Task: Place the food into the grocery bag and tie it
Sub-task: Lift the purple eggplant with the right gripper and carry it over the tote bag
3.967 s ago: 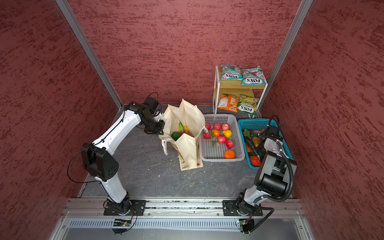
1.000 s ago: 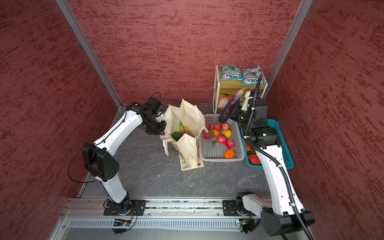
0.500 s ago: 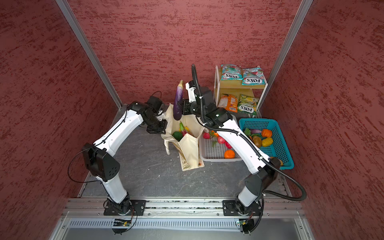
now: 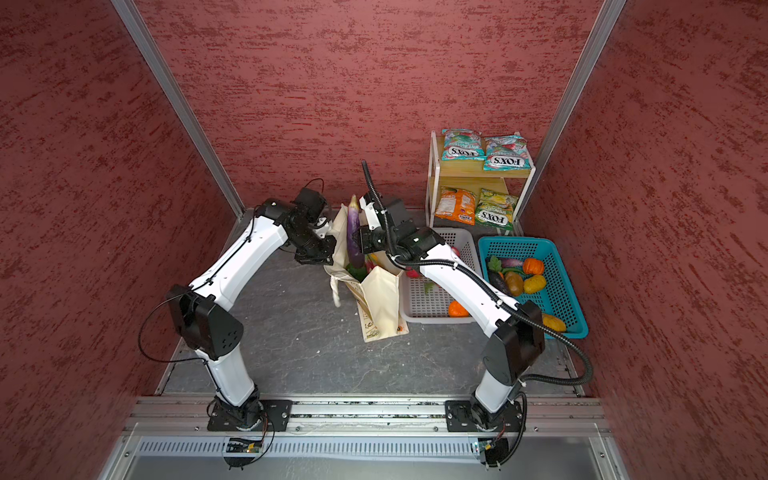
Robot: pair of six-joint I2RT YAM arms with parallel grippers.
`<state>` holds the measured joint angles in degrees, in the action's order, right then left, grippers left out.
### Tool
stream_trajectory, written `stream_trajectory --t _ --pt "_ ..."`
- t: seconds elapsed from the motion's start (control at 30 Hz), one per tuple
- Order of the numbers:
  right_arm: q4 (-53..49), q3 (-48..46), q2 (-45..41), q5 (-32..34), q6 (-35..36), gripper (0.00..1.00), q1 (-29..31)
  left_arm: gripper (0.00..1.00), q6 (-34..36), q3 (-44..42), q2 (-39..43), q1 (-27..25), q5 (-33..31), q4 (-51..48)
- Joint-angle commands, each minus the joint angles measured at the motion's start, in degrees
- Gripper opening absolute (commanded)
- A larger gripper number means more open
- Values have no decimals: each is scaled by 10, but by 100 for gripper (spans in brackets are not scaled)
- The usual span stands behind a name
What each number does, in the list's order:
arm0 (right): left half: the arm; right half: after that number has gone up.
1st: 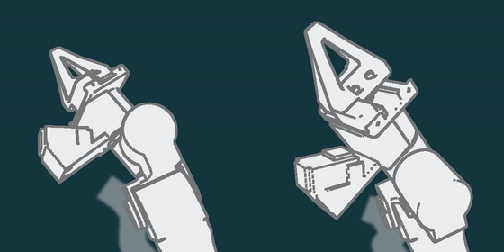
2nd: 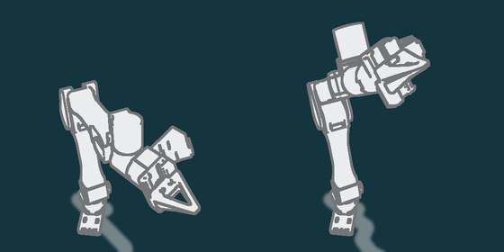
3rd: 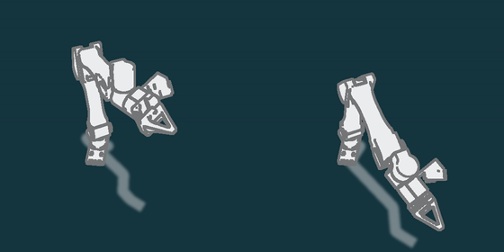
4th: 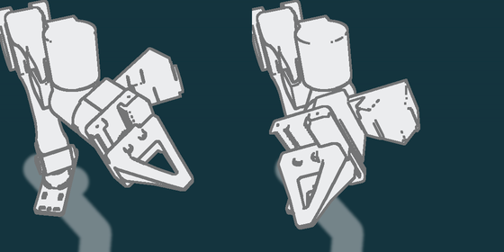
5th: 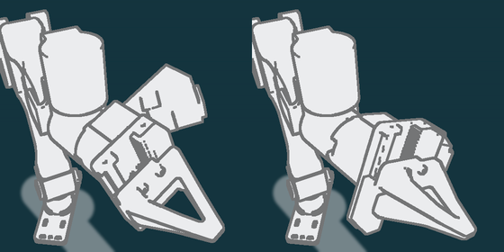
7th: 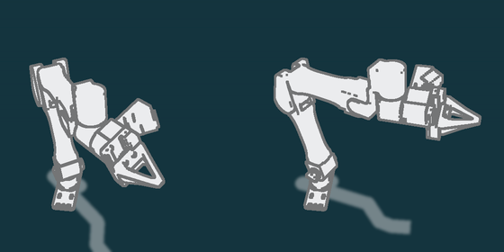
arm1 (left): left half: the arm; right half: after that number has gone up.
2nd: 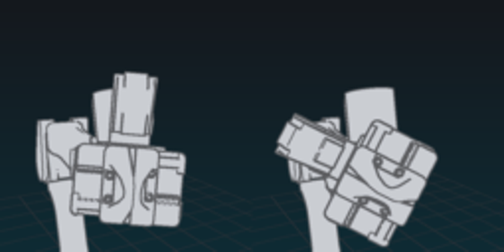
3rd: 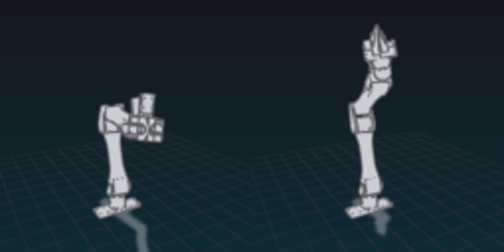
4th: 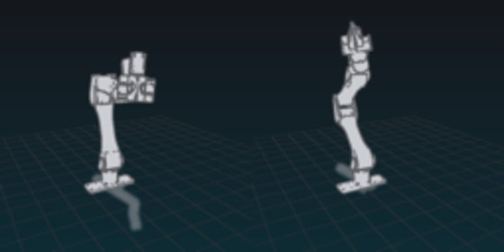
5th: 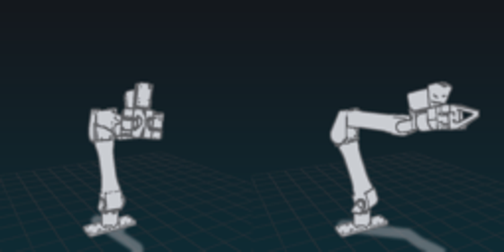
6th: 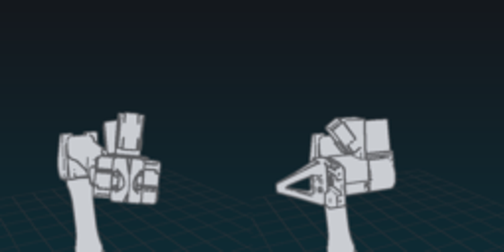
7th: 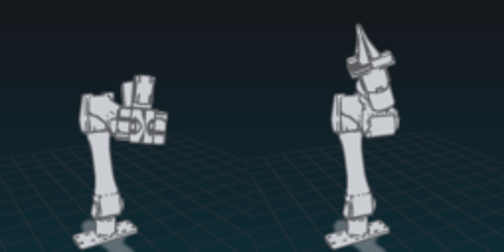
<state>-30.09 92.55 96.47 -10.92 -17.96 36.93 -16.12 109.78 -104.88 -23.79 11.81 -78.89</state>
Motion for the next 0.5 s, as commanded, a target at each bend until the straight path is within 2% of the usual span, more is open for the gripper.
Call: stream_trajectory --t 0.0,0.47 --pt "-8 -13 -23 -1 18 23 3 0 -3 17 -8 -3 12 -1" --pt "-87 -17 -1 4 60 23 3 0 4 40 -24 3 13 -10"
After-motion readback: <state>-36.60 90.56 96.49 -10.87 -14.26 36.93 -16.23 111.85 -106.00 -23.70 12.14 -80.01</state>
